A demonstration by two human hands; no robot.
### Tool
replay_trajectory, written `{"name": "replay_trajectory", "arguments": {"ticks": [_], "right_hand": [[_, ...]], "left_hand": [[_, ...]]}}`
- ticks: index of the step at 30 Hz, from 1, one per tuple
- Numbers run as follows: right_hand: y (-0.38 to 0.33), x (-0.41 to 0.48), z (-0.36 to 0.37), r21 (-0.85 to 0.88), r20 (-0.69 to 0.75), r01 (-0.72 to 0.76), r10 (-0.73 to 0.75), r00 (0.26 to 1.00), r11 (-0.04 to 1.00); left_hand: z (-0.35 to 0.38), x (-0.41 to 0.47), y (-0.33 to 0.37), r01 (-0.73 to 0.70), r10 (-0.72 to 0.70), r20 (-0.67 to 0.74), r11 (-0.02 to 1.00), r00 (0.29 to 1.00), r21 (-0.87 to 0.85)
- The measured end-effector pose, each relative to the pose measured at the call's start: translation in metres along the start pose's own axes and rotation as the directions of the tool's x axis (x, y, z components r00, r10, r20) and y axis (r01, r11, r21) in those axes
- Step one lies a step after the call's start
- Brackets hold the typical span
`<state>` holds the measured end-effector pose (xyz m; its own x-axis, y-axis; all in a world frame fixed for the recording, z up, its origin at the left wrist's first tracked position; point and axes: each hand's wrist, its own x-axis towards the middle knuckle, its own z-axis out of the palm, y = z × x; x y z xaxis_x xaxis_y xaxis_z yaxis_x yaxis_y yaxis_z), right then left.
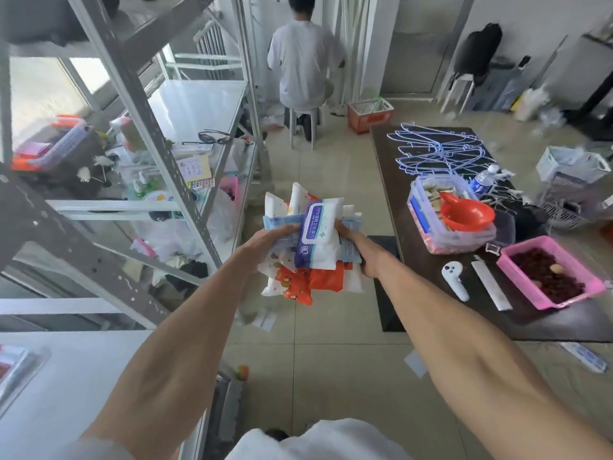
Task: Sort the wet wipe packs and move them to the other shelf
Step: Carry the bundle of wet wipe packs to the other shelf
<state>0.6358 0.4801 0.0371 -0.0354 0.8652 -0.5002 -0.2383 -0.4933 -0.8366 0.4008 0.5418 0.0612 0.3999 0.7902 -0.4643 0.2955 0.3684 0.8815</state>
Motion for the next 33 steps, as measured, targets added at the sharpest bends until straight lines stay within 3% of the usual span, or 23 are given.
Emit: {"name": "replay_trajectory", "arguments": {"ticks": [17,33], "right_hand": [[-0.091,0.206,-0.033,-0.071,-0.106,-0.078,0.071,0.992,0.994],[-0.216,0.423,-0.079,-0.029,-0.101,-0.046,0.043,0.994,0.999]], "left_hand": [[-0.066,0.222,0.045,0.094,-0.089,0.074,0.992,0.993,-0.081],[-0.127,0.444,0.153,0.147,-0.135,0.115,0.983,0.984,-0.106]]}}
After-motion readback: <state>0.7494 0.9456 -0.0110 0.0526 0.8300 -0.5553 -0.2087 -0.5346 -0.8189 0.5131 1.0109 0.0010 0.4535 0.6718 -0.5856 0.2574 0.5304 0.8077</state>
